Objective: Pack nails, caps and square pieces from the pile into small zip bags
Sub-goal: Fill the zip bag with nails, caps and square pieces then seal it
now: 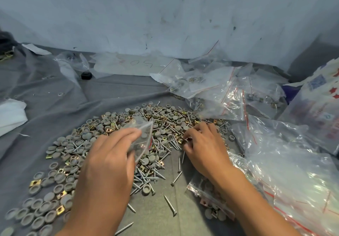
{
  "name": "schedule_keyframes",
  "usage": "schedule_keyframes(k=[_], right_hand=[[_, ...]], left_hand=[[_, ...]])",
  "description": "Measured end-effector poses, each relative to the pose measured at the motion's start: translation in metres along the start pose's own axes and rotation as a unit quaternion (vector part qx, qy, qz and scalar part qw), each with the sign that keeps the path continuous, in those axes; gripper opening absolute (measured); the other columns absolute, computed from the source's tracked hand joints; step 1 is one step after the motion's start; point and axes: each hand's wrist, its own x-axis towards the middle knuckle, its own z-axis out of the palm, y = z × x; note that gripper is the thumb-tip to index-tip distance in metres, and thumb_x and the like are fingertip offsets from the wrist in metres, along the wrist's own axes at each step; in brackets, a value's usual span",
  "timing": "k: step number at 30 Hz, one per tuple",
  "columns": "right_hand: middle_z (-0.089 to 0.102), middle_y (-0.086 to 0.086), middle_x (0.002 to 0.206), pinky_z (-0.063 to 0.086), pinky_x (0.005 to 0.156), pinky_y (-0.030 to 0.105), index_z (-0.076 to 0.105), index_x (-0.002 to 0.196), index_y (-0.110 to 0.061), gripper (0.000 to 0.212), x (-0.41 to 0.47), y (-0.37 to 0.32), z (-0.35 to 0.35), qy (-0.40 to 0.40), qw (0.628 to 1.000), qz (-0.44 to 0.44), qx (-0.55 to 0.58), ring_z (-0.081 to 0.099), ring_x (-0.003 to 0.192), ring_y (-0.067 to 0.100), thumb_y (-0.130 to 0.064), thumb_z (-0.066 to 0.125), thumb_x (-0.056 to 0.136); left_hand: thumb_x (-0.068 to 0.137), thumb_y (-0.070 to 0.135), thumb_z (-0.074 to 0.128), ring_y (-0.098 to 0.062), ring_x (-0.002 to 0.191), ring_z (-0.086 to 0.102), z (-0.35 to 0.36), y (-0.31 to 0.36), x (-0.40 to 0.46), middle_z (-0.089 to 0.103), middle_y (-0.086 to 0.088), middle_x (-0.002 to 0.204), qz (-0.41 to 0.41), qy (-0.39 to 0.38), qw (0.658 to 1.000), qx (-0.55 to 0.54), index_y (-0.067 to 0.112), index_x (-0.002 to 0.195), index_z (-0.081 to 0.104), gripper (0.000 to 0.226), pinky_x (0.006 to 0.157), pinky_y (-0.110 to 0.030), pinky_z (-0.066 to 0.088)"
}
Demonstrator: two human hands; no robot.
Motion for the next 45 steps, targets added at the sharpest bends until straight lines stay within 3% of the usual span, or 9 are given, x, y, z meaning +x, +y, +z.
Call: schedule_keyframes(k=[3, 11, 13, 17, 25, 28, 32, 39, 45], right_hand=[[0.055, -0.01, 0.121, 0.041, 0.096, 0.034, 0.063, 0.126, -0.035, 0.031, 0.001, -0.002, 0.005, 0.001, 0.999, -0.045, 0.006, 0.04, 0.113, 0.015, -0.048, 0.049, 0.101], [0.057, -0.01, 0.105, 0.036, 0.076, 0.032, 0.055, 0.103, -0.03, 0.009, 0.005, 0.001, 0.01, -0.01, 0.997, -0.057, 0.049, 0.046, 0.101, 0.015, -0.038, 0.057, 0.1], [0.061, -0.008, 0.108, 0.035, 0.074, 0.03, 0.056, 0.114, -0.03, 0.014, 0.005, 0.0, 0.011, -0.004, 0.996, -0.056, 0.068, 0.049, 0.101, 0.015, -0.034, 0.057, 0.1], [0.061, -0.007, 0.117, 0.04, 0.082, 0.029, 0.06, 0.132, -0.033, 0.031, 0.007, -0.004, 0.011, -0.006, 0.997, -0.063, 0.047, 0.051, 0.112, 0.017, -0.037, 0.054, 0.102], [0.063, -0.004, 0.116, 0.042, 0.088, 0.031, 0.066, 0.12, -0.026, 0.027, 0.008, -0.008, 0.005, -0.02, 0.998, -0.044, 0.04, 0.051, 0.11, 0.017, -0.04, 0.057, 0.099], [0.061, 0.003, 0.118, 0.042, 0.093, 0.033, 0.063, 0.122, -0.017, 0.026, 0.003, -0.006, 0.005, -0.032, 0.997, -0.064, 0.015, 0.051, 0.111, 0.021, -0.028, 0.05, 0.101], [0.062, 0.012, 0.108, 0.044, 0.086, 0.037, 0.065, 0.112, -0.009, 0.022, -0.002, -0.007, 0.004, -0.035, 0.997, -0.072, 0.017, 0.053, 0.099, 0.026, -0.014, 0.05, 0.097], [0.058, 0.011, 0.107, 0.049, 0.08, 0.042, 0.058, 0.121, -0.012, 0.03, -0.003, -0.012, 0.002, -0.087, 0.993, -0.079, 0.011, 0.05, 0.097, 0.026, -0.025, 0.045, 0.098], [0.06, 0.002, 0.118, 0.048, 0.097, 0.04, 0.062, 0.127, -0.024, 0.031, -0.004, -0.01, -0.006, -0.11, 0.988, -0.091, 0.061, 0.053, 0.11, 0.022, -0.035, 0.055, 0.099]], left_hand=[[0.063, 0.006, 0.086, -0.007, 0.101, 0.051, 0.003, 0.002, 0.0, 0.068, 0.0, 0.118, -0.003, -0.024, 1.0, 0.009, 0.012, 0.124, 0.064, 0.064, 0.1, -0.04, 0.041], [0.062, 0.02, 0.081, -0.004, 0.1, 0.051, 0.004, 0.007, 0.001, 0.069, 0.005, 0.116, -0.031, -0.062, 0.998, 0.0, 0.017, 0.123, 0.065, 0.063, 0.099, -0.037, 0.04], [0.063, 0.019, 0.085, -0.002, 0.104, 0.05, 0.005, 0.008, 0.002, 0.068, 0.006, 0.118, -0.037, -0.08, 0.996, -0.008, 0.018, 0.125, 0.064, 0.066, 0.101, -0.033, 0.039], [0.062, 0.011, 0.092, -0.008, 0.107, 0.059, 0.009, 0.007, 0.004, 0.067, 0.007, 0.119, -0.029, -0.094, 0.995, -0.021, 0.015, 0.126, 0.066, 0.069, 0.102, -0.027, 0.039], [0.069, 0.018, 0.088, -0.01, 0.112, 0.059, 0.012, 0.006, 0.009, 0.064, 0.009, 0.126, -0.002, -0.078, 0.997, -0.011, 0.021, 0.13, 0.063, 0.066, 0.099, -0.022, 0.039], [0.071, 0.015, 0.087, -0.012, 0.113, 0.059, 0.012, 0.008, 0.01, 0.064, 0.006, 0.126, -0.001, -0.08, 0.997, -0.017, 0.018, 0.129, 0.064, 0.063, 0.1, -0.025, 0.041], [0.074, 0.017, 0.085, -0.013, 0.115, 0.057, 0.014, 0.005, 0.011, 0.063, 0.004, 0.129, -0.003, -0.08, 0.997, -0.02, 0.016, 0.13, 0.062, 0.06, 0.102, -0.028, 0.042], [0.08, 0.024, 0.081, -0.013, 0.122, 0.053, 0.022, -0.011, 0.017, 0.059, 0.004, 0.134, -0.01, -0.074, 0.997, 0.016, 0.016, 0.136, 0.057, 0.062, 0.111, -0.026, 0.038], [0.082, 0.029, 0.078, -0.014, 0.131, 0.047, 0.03, -0.011, 0.018, 0.05, 0.003, 0.145, -0.028, -0.069, 0.996, 0.043, 0.015, 0.145, 0.047, 0.072, 0.112, -0.022, 0.021]])
